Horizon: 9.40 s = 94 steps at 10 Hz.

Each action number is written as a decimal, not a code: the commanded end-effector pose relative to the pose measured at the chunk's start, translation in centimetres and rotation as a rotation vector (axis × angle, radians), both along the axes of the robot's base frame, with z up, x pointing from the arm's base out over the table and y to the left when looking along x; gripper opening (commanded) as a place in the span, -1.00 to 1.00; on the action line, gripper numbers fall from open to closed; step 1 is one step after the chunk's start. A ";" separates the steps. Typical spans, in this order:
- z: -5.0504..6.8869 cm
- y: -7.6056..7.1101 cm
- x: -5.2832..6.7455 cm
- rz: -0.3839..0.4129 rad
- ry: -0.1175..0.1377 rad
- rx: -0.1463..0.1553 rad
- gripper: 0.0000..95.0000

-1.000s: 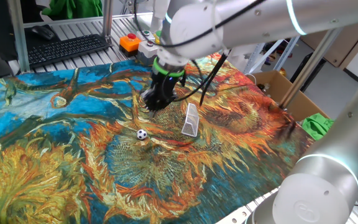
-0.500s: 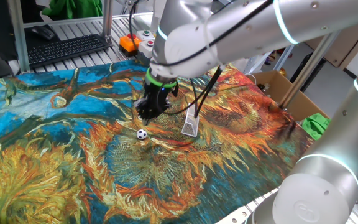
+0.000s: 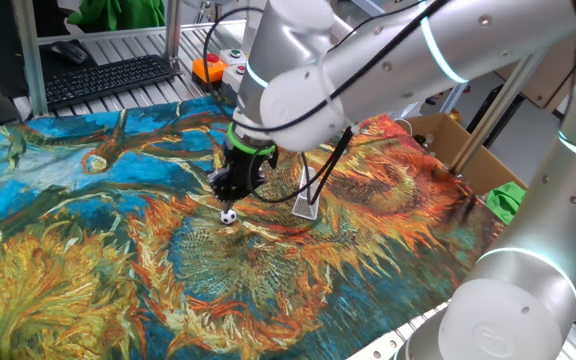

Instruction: Push the soccer ball into the goal

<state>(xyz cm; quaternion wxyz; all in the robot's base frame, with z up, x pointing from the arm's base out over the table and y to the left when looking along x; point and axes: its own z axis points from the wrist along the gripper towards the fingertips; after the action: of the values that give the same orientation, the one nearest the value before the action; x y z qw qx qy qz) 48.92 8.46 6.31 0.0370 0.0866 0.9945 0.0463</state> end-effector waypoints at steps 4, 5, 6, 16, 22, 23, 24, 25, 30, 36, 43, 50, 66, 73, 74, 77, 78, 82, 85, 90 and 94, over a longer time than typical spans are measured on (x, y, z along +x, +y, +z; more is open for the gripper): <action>-1.5 0.7 1.1 -0.008 -0.008 0.002 -1.00; -1.7 0.9 1.2 -0.008 -0.011 0.000 -1.00; -1.7 0.9 1.4 -0.006 -0.009 -0.003 -1.00; -1.5 1.1 1.5 -0.061 0.028 -0.010 -1.00; -1.5 1.1 1.5 -0.076 0.062 -0.029 -1.00; -1.5 1.1 1.5 -0.080 0.107 -0.024 -1.00; -1.5 1.1 1.5 -0.079 0.124 -0.020 -1.00; -1.5 1.1 1.5 -0.078 0.135 -0.016 -1.00; -1.5 1.1 1.5 -0.103 0.139 -0.011 -1.00; -3.9 1.9 2.3 -0.121 0.128 -0.015 -1.00; -4.7 1.9 1.9 -0.075 0.127 -0.048 -1.00; -6.2 0.7 0.8 -0.023 0.121 -0.062 -1.00; -5.7 -2.4 1.7 0.024 0.117 -0.085 -1.00; -5.6 -4.4 2.3 0.068 0.116 -0.093 -1.00; -5.6 -4.7 2.4 0.074 0.116 -0.095 -1.00; -5.3 -5.2 2.4 0.083 0.121 -0.094 -1.00; -4.9 -5.2 2.2 0.080 0.132 -0.086 -1.00; -4.4 -4.9 0.4 0.071 0.142 -0.085 -1.00; -4.6 -5.5 -1.5 0.070 0.139 -0.089 -1.00; -5.5 -6.8 -1.6 0.072 0.130 -0.088 -1.00; -6.1 -8.1 -0.4 0.071 0.122 -0.081 -1.00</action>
<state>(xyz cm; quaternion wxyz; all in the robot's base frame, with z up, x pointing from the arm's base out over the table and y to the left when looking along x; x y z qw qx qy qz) 48.83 0.35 0.25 -0.0211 0.0526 0.9984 0.0018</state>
